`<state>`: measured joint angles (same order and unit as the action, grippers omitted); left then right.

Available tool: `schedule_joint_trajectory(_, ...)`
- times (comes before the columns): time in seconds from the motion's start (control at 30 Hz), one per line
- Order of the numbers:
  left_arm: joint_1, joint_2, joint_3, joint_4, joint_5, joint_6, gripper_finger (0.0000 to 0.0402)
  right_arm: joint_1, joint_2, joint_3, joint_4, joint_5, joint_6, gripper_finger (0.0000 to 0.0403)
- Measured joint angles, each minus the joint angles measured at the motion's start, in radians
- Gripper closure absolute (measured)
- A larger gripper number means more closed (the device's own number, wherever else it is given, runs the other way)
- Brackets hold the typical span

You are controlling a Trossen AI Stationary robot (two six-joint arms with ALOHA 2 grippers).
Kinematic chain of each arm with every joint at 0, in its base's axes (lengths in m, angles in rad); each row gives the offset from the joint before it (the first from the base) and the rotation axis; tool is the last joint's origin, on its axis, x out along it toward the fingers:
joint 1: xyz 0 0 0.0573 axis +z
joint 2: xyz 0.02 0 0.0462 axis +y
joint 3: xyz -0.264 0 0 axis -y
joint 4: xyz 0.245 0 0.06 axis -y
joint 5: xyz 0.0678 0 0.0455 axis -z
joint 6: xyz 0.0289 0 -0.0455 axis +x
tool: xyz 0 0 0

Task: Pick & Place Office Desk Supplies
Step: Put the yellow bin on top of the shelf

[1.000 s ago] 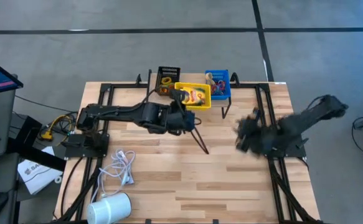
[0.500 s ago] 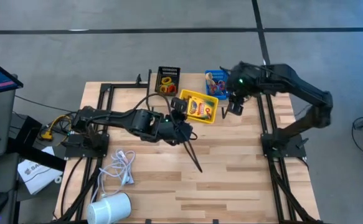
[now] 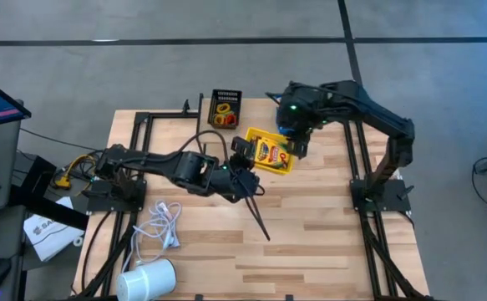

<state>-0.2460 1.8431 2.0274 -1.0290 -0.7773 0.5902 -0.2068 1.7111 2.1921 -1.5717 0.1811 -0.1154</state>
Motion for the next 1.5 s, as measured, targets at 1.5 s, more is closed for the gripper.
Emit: schedule_joint_trajectory(1.5,-0.076,-0.008,-0.101,0.097,-0.203,0.052,0.0398,0.078,0.003,-0.004,0.009,0.031,0.056,0.0253)
